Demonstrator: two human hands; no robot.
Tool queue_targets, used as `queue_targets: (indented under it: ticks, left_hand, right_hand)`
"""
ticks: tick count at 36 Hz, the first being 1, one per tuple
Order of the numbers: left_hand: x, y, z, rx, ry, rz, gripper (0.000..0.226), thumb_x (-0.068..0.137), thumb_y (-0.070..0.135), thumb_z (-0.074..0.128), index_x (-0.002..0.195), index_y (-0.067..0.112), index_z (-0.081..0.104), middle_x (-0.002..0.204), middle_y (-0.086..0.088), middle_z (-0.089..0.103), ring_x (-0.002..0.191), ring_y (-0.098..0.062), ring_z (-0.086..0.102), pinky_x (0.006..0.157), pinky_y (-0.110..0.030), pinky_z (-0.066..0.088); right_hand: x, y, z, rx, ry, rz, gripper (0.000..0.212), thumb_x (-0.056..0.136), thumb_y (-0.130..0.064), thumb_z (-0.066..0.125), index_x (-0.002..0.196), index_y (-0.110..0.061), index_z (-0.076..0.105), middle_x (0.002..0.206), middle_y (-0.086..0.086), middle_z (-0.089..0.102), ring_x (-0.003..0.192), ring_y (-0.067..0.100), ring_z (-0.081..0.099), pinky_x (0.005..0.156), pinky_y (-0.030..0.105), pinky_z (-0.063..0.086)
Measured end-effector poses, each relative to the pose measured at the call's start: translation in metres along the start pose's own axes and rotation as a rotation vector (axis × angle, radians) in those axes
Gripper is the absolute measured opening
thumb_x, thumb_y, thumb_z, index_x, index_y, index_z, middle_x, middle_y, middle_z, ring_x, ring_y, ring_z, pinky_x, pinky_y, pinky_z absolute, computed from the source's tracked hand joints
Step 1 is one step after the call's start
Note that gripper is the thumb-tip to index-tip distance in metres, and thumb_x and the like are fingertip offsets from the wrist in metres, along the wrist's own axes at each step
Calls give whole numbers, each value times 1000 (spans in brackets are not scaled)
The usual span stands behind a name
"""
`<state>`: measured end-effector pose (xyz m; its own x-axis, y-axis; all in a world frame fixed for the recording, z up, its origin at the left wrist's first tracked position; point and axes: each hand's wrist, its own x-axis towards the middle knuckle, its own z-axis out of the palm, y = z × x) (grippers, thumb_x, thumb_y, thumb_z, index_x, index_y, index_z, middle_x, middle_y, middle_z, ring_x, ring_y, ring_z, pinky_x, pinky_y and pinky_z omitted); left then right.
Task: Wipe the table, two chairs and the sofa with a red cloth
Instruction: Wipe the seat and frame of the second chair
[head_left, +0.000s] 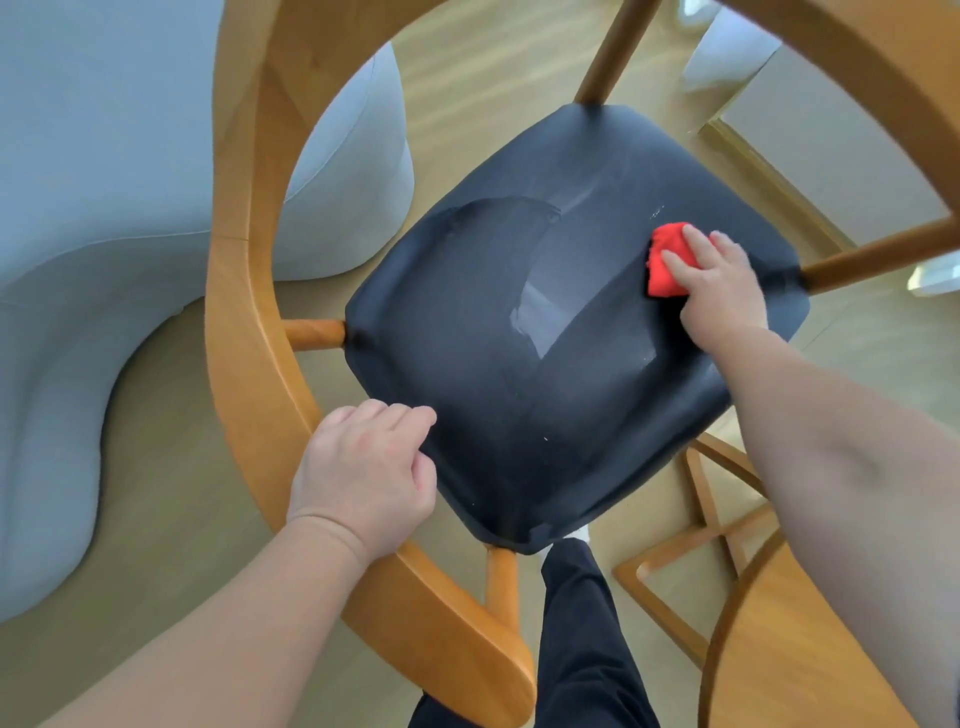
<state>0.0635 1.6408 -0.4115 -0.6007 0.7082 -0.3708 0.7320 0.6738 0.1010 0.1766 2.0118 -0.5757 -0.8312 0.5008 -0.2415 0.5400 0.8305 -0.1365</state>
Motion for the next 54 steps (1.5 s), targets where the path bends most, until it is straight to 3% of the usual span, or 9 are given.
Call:
queue_targets:
  ticks: [3,7,10,17,23,27,33,39,54]
  left_hand:
    - [-1,0,0,-8,11,2,28,74,23,54,96,18,69,79,4,67,75,-19,62,73,-34,52]
    - [1,0,0,-30,32,18,31,76,23,46,96,17,69,78,3,67,74,-20,61,71,-33,51]
    - [1,0,-2,-51,46,21,39,76,26,36,94,16,69,77,2,66,72,-20,61,70,-35,50]
    - [0,0,-3,-60,30,16,32,77,24,43,94,16,69,78,3,67,72,-19,60,71,-35,50]
    - [1,0,-2,-62,22,23,36,77,26,35,91,17,67,75,3,65,70,-20,59,71,-34,49]
    - [1,0,-6,-67,-15,31,38,76,26,38,95,16,69,79,3,68,72,-19,61,71,-35,51]
    - [2,-4,-12,-87,-104,88,35,79,28,42,103,18,66,88,4,66,76,-19,60,71,-33,49]
    - [30,-29,-34,50,-24,202,35,79,30,32,78,17,65,66,4,57,60,-19,51,56,-30,42]
    - [60,-72,-43,33,-70,197,34,77,26,36,83,16,68,67,4,58,63,-22,51,64,-32,39]
  right_hand:
    - [8,-9,-4,62,-16,207,63,82,7,52,141,-16,48,158,12,23,142,42,17,118,44,16]
    - [12,-27,-5,158,-30,342,70,80,4,55,145,-19,42,161,6,16,145,32,12,115,37,24]
    - [7,-38,-6,185,-40,346,75,79,5,55,148,-21,38,161,5,15,145,29,10,114,36,25]
    - [-19,-79,11,232,-34,279,76,76,9,51,146,-18,40,159,9,22,144,36,14,115,36,17]
    - [-67,-140,42,223,23,-84,61,57,4,51,116,0,65,129,27,56,107,55,52,92,55,42]
    - [-93,-165,55,137,-146,-284,71,56,11,70,124,-7,62,137,21,52,120,51,47,99,59,40]
    - [-81,-152,29,82,-287,-348,74,80,11,50,146,-19,40,158,9,23,144,39,17,115,51,19]
    - [-68,-161,27,9,-256,-499,69,52,15,75,117,-9,69,132,18,57,115,48,55,86,59,50]
    - [-3,-144,20,-206,-236,-954,61,61,-4,83,119,-18,68,133,10,56,114,41,55,94,52,48]
